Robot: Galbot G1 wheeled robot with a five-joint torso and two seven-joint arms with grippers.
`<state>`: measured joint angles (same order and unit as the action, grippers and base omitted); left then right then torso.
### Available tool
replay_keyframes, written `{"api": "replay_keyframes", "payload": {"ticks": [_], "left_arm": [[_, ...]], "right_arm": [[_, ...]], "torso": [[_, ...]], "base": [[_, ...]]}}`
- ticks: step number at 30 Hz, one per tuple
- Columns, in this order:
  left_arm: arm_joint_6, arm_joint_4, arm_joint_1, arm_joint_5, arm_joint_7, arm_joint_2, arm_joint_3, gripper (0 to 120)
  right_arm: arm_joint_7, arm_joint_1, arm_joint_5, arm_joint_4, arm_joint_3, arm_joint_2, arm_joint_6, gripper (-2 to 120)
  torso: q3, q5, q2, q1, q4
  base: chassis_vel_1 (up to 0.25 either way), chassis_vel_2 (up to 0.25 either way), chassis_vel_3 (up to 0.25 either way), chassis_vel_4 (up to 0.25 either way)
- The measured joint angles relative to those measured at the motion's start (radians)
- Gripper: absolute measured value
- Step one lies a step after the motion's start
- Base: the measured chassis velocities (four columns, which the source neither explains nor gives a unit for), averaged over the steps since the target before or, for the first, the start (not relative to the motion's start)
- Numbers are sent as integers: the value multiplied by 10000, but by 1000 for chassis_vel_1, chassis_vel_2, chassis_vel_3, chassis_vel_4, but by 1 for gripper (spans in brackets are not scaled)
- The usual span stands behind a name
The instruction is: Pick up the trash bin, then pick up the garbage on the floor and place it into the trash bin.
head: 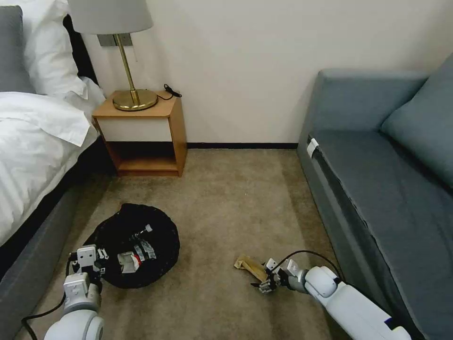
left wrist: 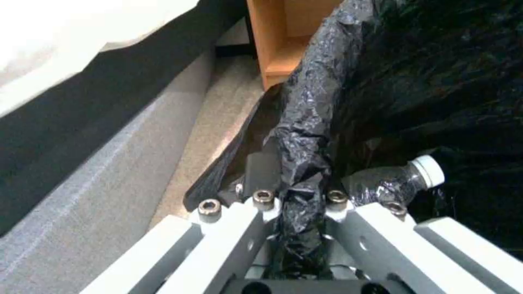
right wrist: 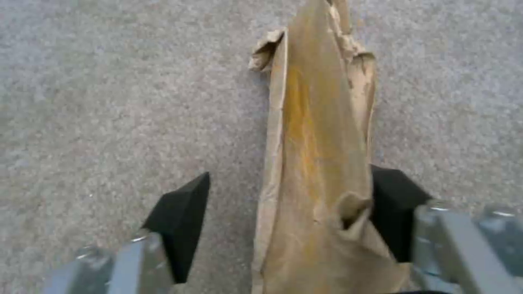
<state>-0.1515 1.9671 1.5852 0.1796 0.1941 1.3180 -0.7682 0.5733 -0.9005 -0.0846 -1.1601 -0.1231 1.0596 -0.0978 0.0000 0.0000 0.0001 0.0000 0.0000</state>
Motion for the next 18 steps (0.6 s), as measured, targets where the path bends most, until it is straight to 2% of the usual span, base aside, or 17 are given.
{"api": "replay_keyframes", "payload": {"ticks": [3,6,7,10,11,14,17,18], "left_arm": [[36,5,40,-1,0,-2,0,0],[62,38,93,-6,2,-7,0,0],[62,38,93,-6,2,-7,0,0],[69,90,134,-8,3,-3,1,0],[69,90,134,-8,3,-3,1,0],[75,124,195,-32,6,28,11,0],[84,137,218,-39,7,39,11,0],[92,147,230,-41,7,45,10,0]], "right_arm": [[7,-37,37,-5,61,40,31,58],[21,-117,110,-29,201,101,91,42],[21,-117,110,-29,201,101,91,42],[61,-215,152,-118,309,103,115,26],[61,-215,152,-118,309,103,115,26],[118,-304,256,-171,432,111,169,13],[143,-347,296,-187,502,132,199,7],[145,-365,315,-188,546,156,227,0]], "torso": [[0,0,0,0,0],[0,0,0,0,1],[0,0,0,0,1],[0,0,0,0,0],[0,0,0,0,0],[0,-1,0,0,0],[0,0,0,0,0],[0,0,0,0,0]], "base": [[0,0,0,0],[0,0,0,0],[0,0,0,0],[0,0,0,0],[0,0,0,0],[0,0,0,0],[0,0,0,0],[0,0,0,0]]}}
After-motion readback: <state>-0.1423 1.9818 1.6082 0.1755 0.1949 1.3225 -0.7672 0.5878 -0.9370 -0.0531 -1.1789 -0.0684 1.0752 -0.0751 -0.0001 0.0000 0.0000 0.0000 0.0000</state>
